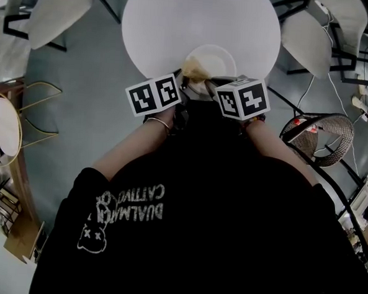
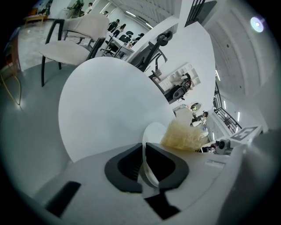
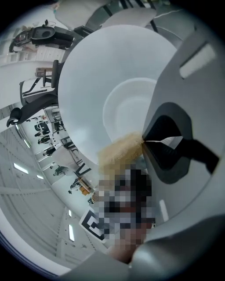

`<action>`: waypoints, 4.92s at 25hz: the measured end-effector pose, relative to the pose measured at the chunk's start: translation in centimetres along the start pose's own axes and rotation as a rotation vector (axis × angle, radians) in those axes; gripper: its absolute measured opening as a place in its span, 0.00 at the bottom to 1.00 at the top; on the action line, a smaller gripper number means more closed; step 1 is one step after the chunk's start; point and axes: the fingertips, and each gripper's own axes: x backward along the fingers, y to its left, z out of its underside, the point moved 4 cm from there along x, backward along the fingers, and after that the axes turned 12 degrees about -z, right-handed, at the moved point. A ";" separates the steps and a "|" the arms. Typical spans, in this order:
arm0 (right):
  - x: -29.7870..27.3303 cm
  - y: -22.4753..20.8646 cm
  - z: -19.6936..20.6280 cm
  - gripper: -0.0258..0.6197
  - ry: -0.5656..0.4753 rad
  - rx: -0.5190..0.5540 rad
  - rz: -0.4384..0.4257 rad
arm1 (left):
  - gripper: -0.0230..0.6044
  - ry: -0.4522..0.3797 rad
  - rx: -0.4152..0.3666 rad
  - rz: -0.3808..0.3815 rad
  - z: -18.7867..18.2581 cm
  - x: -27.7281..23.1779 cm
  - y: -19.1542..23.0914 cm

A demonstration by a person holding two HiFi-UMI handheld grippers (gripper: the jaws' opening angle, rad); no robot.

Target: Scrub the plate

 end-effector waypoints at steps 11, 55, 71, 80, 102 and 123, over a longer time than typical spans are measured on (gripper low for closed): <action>-0.2 -0.8 0.5 0.05 -0.015 -0.027 0.035 | 0.08 0.020 0.006 0.002 0.5 0.1 0.2; 4.0 -0.9 2.5 0.05 -0.073 -0.176 0.066 | 0.07 -0.097 0.246 0.076 -0.7 0.4 0.2; -0.2 1.2 1.1 0.05 -0.080 -0.513 -0.251 | 0.06 -0.121 0.150 0.143 -0.9 1.0 -0.5; 0.5 -0.5 1.6 0.05 -0.156 -0.609 -0.244 | 0.06 -0.113 0.143 0.141 -0.7 0.9 -0.5; 4.6 -5.3 4.5 0.05 -0.290 -0.744 -0.152 | 0.06 -0.096 0.126 0.124 0.1 0.8 -0.9; 7.1 -6.3 6.7 0.05 -0.346 -0.742 -0.080 | 0.06 -0.099 0.114 0.086 0.5 1.1 -0.3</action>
